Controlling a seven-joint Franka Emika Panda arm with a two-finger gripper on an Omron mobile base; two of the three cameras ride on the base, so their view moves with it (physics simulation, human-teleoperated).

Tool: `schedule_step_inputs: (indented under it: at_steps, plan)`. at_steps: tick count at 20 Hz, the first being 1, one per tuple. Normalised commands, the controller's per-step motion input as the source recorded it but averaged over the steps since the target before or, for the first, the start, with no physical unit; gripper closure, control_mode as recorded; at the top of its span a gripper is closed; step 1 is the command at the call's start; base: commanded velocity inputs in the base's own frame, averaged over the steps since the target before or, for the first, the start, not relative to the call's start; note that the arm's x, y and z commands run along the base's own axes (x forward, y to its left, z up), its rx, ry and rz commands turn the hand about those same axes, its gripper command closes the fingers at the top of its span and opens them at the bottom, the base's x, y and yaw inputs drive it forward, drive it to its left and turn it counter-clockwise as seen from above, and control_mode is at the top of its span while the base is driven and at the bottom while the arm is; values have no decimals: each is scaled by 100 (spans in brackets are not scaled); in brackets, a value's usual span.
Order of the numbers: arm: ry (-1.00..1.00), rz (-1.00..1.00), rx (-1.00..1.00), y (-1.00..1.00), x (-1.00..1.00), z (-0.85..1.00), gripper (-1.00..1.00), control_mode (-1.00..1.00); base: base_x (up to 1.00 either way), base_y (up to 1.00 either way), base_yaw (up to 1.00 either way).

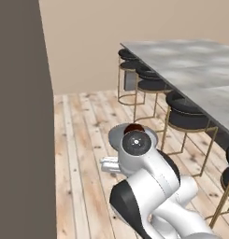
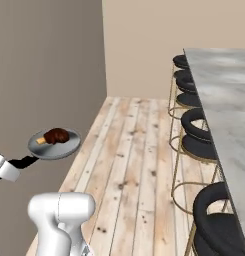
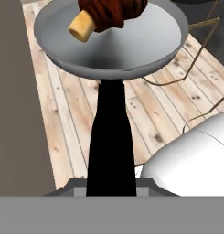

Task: Pick up the pan with the steak in it and place it on the dining table. Then place the steak on the plate.

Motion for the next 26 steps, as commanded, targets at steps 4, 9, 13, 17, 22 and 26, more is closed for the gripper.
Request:
schedule_step_inputs:
  at_steps: [4,9,13,17,22,26]
  plan:
    - [0,0,0,0,0,0,100,100,1,0,-50]
    - [0,0,0,0,0,0,100,100,0,0,-50]
    - [0,0,0,0,0,0,100,100,0,0,-50]
    - [0,0,0,0,0,0,100,100,1,0,-50]
    - [0,0,0,0,0,0,100,100,3,1,-50]
    - [0,0,0,0,0,0,100,100,3,1,-49]
